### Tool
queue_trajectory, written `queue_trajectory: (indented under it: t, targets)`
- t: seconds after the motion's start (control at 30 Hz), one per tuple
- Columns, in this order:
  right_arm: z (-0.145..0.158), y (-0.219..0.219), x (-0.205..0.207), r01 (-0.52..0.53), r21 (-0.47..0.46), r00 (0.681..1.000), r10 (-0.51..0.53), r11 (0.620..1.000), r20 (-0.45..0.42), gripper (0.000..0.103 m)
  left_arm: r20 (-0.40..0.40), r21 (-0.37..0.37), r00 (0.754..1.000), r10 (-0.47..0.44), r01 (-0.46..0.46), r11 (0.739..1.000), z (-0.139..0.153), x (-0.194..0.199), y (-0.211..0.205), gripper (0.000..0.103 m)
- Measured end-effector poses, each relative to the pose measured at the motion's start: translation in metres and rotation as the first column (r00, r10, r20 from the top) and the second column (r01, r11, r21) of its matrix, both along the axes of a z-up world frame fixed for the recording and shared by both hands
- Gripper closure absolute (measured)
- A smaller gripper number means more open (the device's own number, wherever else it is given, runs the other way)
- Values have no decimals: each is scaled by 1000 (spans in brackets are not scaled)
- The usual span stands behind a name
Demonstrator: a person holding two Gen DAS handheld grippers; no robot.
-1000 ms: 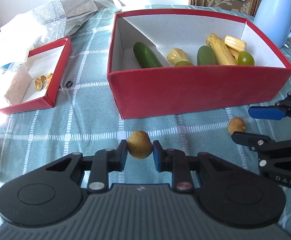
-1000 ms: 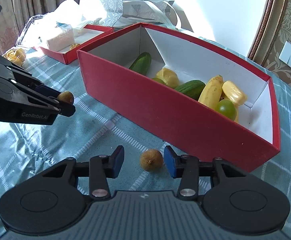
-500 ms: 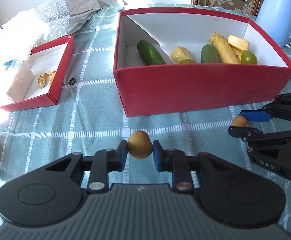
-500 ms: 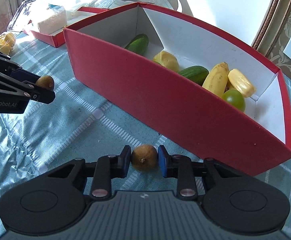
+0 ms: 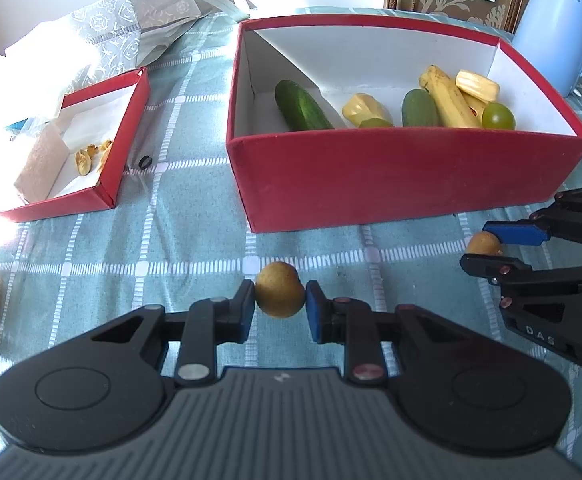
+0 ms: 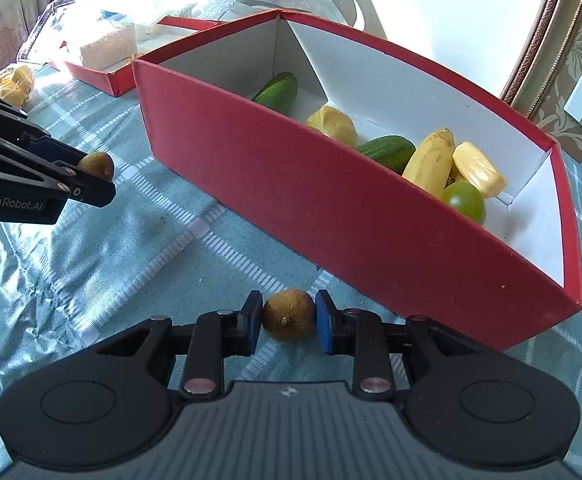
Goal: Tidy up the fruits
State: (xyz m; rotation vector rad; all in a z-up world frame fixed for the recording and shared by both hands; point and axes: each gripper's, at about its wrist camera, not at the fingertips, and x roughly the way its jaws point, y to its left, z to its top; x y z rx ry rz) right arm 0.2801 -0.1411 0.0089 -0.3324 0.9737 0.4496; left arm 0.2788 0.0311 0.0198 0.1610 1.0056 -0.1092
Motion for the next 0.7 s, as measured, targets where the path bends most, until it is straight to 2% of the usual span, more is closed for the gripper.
queue_trajectory:
  t: [0.53,0.6,0.67,0.7]
  targets:
    - [14,-15,-9,19,7,1000,-20,1000,16,76,10,-7,1000,-22,22,1000,9,2,-4,79]
    - [15,-16,-10,20,8,1000,-20,1000,20,76,19,19,1000,-23,23,1000,5,0,-5,79]
    - [15,-16,-11,17,10,1000,-17,1000,22,76,22,21,999,-46,46,999,1,0,-8,73]
    - [16,-16,-11,16,13,1000,-16,1000,21,76,26,20,998,-54,54,998,0,-1,-9,59]
